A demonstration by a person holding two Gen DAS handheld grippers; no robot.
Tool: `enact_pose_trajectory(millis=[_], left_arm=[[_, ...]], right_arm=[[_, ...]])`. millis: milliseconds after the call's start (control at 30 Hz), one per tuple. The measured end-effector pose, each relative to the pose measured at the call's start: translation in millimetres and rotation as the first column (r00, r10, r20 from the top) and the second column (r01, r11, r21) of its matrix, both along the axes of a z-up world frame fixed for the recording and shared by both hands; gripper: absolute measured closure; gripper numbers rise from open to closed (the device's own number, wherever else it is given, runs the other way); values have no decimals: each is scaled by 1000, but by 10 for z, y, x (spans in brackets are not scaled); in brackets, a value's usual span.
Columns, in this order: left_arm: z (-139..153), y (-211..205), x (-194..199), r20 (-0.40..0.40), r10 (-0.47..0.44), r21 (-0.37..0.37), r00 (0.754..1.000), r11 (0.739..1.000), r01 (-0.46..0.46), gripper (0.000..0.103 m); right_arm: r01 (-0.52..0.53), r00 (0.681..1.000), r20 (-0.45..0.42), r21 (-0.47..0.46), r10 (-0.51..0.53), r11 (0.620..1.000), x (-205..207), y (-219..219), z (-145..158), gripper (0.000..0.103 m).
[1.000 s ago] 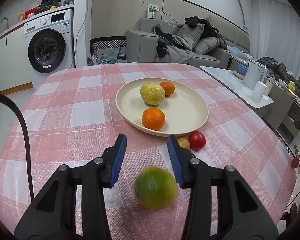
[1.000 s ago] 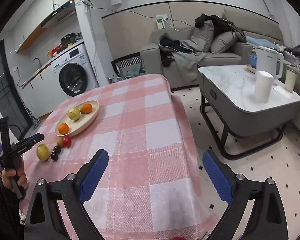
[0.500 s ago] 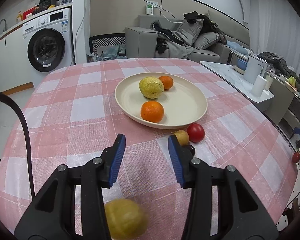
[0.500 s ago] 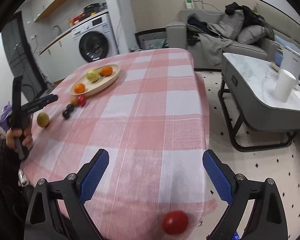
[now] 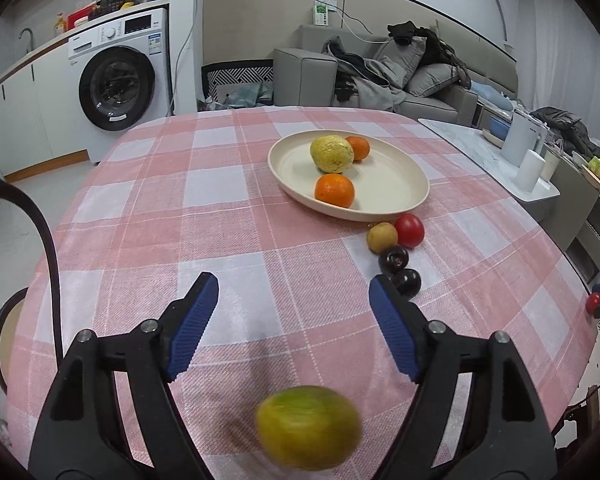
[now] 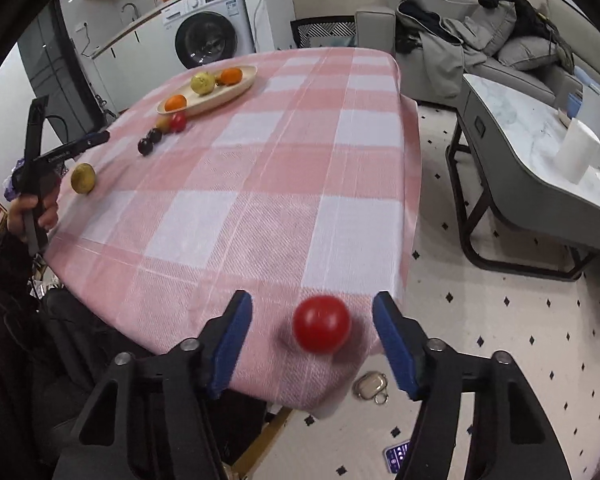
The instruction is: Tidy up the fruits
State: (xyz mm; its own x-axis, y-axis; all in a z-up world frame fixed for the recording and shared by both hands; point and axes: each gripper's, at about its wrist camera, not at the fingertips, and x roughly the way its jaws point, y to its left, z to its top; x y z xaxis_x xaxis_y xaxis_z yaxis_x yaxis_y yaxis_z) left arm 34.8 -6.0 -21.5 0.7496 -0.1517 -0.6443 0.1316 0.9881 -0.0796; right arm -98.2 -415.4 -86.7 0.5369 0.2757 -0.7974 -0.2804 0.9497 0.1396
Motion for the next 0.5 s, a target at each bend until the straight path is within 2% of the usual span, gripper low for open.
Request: enact_pose_trajectory(millis=[100,233,267,367,500], left_arm=[[-15,51,-18,-11,11,-8,1000,1000,-11,27],[-52,64,-52,-27,14,0,1000,1000,-14,27],[-61,62,-67,-30,12,0,999,1000,-12,27],[-83,44,-117,-38,1,3,999,1000,-1,27],[-106,-7,-189,-47,-25,10,999,1000,26,27]], right_arm=[[-1,1000,-15,-14,1,1000,-2,36,-99,47],[-1,1000,14,-43,1,999,-28,70,-98,70],[-8,1000,19,-56,9,998,-40,86,-97,72],[-17,999,32,-66,19,998,-40,125,-95,73],[-39,997,70,-2,39,999,6,251,-33,72]])
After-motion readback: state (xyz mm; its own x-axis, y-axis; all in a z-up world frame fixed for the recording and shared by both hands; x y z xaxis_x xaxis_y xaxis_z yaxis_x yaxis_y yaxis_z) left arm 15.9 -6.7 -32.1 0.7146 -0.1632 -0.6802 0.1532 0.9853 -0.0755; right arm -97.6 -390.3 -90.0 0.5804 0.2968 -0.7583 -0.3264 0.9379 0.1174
